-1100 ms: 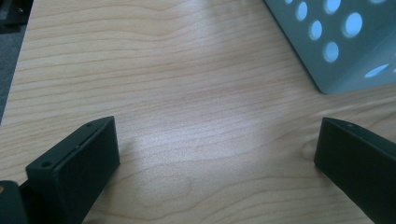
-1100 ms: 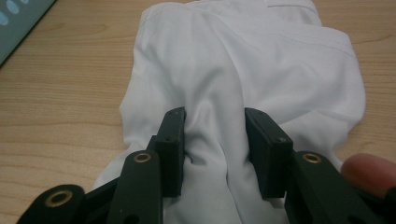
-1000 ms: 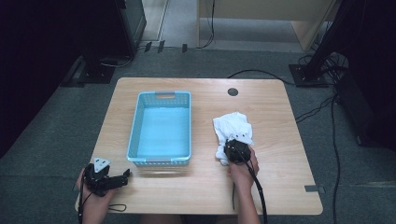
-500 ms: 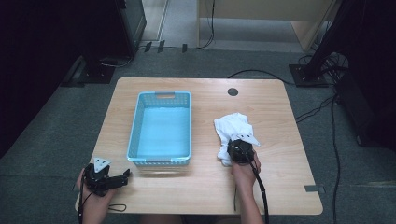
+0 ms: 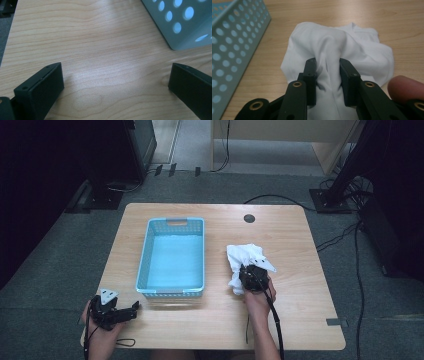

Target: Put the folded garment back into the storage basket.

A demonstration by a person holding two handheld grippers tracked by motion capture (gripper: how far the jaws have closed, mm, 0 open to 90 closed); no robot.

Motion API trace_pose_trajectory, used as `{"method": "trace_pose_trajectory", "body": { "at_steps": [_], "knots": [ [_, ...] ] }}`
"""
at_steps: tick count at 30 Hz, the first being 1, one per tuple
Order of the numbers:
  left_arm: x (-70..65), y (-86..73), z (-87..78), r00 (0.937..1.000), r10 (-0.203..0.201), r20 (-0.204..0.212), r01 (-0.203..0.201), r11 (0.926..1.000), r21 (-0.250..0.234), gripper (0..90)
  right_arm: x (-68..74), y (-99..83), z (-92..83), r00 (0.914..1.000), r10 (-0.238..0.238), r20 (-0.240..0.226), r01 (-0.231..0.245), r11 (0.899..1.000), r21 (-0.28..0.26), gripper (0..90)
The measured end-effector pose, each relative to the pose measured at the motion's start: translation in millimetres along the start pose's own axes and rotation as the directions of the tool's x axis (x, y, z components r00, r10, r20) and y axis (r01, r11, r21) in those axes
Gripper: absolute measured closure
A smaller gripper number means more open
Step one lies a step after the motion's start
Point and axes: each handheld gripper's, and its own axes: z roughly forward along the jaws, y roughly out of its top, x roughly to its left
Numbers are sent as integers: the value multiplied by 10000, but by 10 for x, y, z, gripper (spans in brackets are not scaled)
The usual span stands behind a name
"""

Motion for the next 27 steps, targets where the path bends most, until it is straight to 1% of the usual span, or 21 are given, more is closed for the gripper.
{"method": "trace_pose_trajectory", "body": {
  "at_steps": [1,3,4,7,10,11,14,15,19,27],
  "knots": [
    [0,0,0,10000,0,0,0,10000,0,0,0,0,0,10000,0,0,0,10000,0,708],
    [0,0,0,10000,1,-4,-1,10000,3,0,50,48,-31,9999,-43,-104,42,10000,-80,707],
    [0,0,0,10000,1,0,-1,10000,-1,0,102,92,-54,9998,-179,-128,176,9997,-185,707],
    [-1,0,0,10000,0,5,0,10000,-2,0,173,156,-84,9994,-267,-231,260,9992,-291,707],
    [-1,0,0,10000,-3,2,3,10000,-3,0,215,199,-103,9990,-351,-292,340,9987,-384,707],
    [-1,0,0,10000,4,9,-4,10000,-1,0,258,241,-123,9986,-410,-322,395,9981,-472,707],
    [0,0,-1,10000,25,10,-25,10000,16,0,293,286,-137,9982,-506,-327,488,9973,-546,707],
    [0,0,0,10000,24,19,-24,10000,-1,0,326,334,-155,9980,-542,-336,520,9966,-637,707],
    [-3,0,2,10000,-5,23,5,10000,-25,0,391,421,-188,9970,-689,-364,660,9949,-758,706],
    [-1,0,1,10000,41,25,-41,10000,-9,0,513,511,-197,9953,-869,-438,826,9923,-920,706]
  ]
}}
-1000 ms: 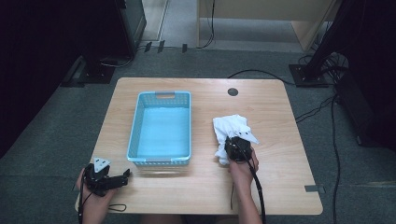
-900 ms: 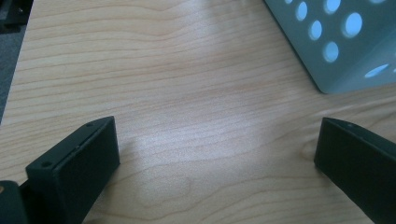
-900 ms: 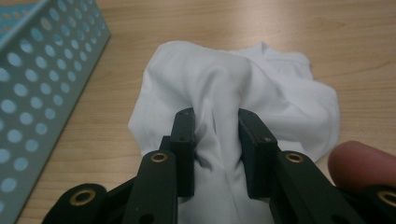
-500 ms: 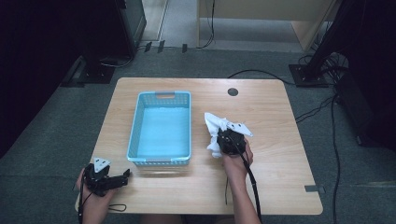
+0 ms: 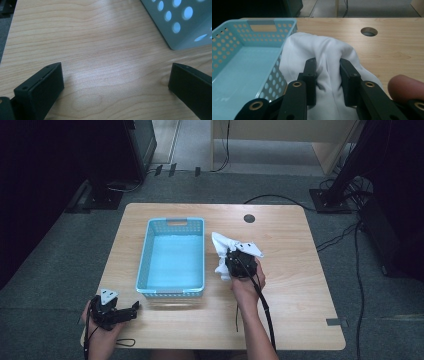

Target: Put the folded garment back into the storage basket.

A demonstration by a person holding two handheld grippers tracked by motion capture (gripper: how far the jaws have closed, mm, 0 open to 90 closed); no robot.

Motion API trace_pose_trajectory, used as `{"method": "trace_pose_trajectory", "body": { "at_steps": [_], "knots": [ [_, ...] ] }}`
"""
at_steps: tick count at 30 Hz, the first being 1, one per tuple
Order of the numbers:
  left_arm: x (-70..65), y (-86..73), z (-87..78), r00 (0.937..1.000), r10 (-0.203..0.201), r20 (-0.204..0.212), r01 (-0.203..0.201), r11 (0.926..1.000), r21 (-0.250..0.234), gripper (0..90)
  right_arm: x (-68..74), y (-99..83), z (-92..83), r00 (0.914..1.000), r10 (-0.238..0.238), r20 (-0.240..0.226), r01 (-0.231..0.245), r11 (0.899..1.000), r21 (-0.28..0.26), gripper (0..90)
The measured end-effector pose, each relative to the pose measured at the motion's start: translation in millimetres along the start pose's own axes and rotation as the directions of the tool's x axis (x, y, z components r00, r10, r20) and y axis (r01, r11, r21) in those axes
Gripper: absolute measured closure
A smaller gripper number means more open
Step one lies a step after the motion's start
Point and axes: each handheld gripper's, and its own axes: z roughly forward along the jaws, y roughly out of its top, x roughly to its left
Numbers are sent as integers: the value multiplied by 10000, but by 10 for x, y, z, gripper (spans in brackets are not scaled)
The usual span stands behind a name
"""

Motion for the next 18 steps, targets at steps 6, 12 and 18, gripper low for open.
{"method": "trace_pose_trajectory", "body": {
  "at_steps": [6,12,18],
  "knots": [
    [-2,0,1,10000,-15,7,15,10000,-15,0,83,81,-6,9998,-47,-182,45,9999,-98,705],
    [-3,0,0,10000,-14,14,14,10000,2,0,134,157,-24,9997,-114,-220,109,9997,-227,706],
    [-3,0,0,10000,-19,19,19,10000,3,0,201,248,-54,9993,-268,-275,257,9989,-383,705]
  ]
}}
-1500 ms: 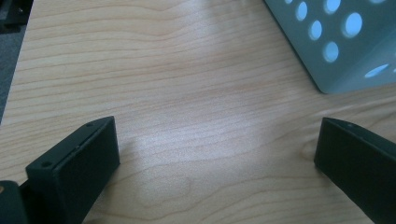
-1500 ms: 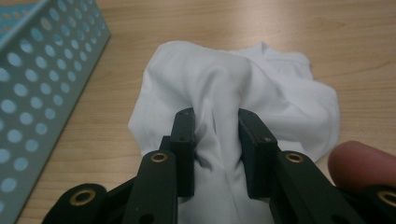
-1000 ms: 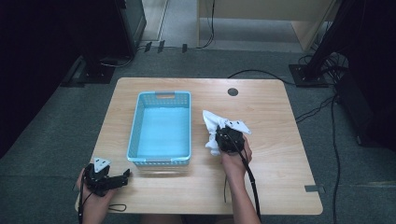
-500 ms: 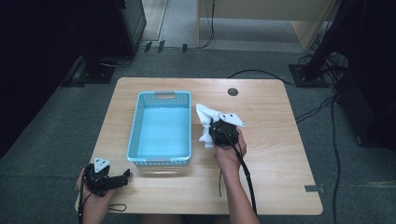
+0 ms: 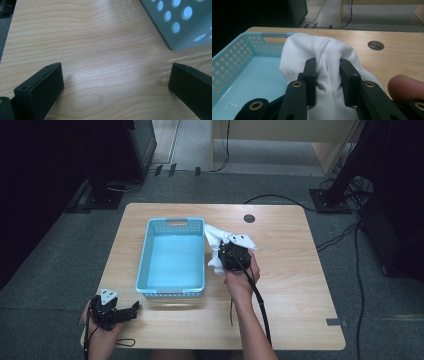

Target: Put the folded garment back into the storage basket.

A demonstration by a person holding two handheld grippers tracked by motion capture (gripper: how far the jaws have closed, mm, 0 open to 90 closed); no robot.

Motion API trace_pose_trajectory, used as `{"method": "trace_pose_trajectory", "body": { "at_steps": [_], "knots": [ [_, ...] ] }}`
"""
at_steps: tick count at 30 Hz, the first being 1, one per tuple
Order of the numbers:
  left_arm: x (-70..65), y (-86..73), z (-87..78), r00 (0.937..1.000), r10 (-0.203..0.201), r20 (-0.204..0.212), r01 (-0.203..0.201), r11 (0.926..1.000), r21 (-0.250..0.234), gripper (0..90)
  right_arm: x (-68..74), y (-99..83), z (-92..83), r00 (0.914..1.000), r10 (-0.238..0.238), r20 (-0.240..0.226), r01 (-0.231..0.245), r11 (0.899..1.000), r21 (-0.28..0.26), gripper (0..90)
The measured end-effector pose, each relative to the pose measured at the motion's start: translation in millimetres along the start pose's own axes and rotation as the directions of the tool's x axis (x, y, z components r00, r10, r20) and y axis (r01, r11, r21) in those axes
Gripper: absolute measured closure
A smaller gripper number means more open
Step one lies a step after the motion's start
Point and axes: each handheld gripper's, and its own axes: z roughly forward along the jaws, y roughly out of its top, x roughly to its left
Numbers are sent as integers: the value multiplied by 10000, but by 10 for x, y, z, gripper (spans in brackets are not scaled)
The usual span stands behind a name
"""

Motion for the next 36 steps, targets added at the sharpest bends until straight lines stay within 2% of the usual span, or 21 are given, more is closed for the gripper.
{"method": "trace_pose_trajectory", "body": {
  "at_steps": [13,27,36],
  "knots": [
    [1,0,-1,10000,16,2,-16,10000,5,0,177,131,17,9995,-73,-299,68,9998,-189,705],
    [-1,1,0,10000,31,28,-31,10000,4,0,478,195,73,9968,-310,-737,292,9992,-264,705],
    [-3,0,1,10000,7,39,-7,10000,-10,0,665,170,159,9949,-371,-935,355,9992,-189,706]
  ]
}}
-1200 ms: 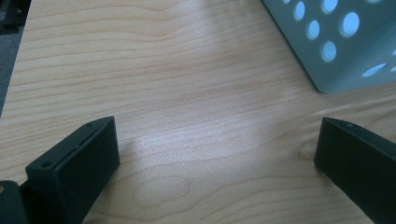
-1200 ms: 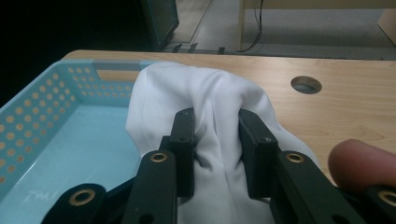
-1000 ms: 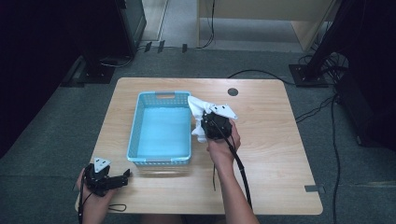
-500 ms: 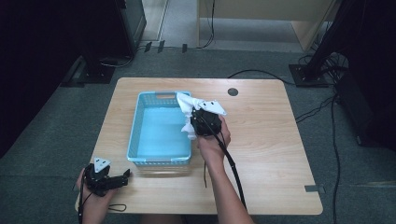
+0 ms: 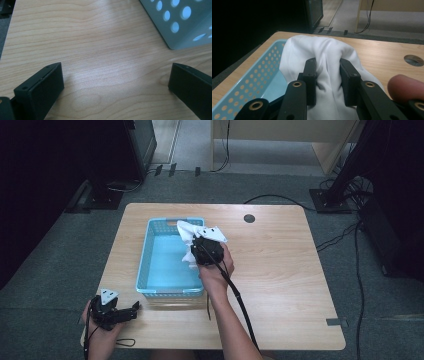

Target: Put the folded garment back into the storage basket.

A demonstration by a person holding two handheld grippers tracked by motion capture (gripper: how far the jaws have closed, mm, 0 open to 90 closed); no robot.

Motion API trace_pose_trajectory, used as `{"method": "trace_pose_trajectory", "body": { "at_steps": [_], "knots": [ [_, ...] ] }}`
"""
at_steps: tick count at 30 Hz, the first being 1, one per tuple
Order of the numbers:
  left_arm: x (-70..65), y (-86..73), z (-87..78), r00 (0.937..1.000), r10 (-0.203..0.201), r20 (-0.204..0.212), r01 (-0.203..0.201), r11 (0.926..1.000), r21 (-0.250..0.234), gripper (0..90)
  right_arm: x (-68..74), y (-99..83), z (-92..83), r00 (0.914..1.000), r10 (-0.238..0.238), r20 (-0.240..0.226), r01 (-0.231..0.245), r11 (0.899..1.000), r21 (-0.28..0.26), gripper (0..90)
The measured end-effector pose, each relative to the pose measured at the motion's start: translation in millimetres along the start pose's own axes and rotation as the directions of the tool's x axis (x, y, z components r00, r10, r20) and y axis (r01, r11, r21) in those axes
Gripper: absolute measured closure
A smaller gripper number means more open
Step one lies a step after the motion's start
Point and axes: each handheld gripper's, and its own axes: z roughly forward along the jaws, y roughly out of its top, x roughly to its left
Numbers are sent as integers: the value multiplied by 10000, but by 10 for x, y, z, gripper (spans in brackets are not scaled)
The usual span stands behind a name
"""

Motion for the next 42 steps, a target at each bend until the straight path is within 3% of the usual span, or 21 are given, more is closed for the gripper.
{"method": "trace_pose_trajectory", "body": {
  "at_steps": [24,31,42],
  "knots": [
    [1,1,0,10000,43,29,-43,10000,19,0,401,-123,404,9984,35,-557,-16,9994,338,705],
    [2,1,-1,10000,60,33,-60,10000,32,0,472,-176,519,9980,285,-568,-266,9991,339,703],
    [2,2,-2,10000,80,39,-80,10000,36,0,545,-284,686,9971,305,-695,-266,9981,561,702]
  ]
}}
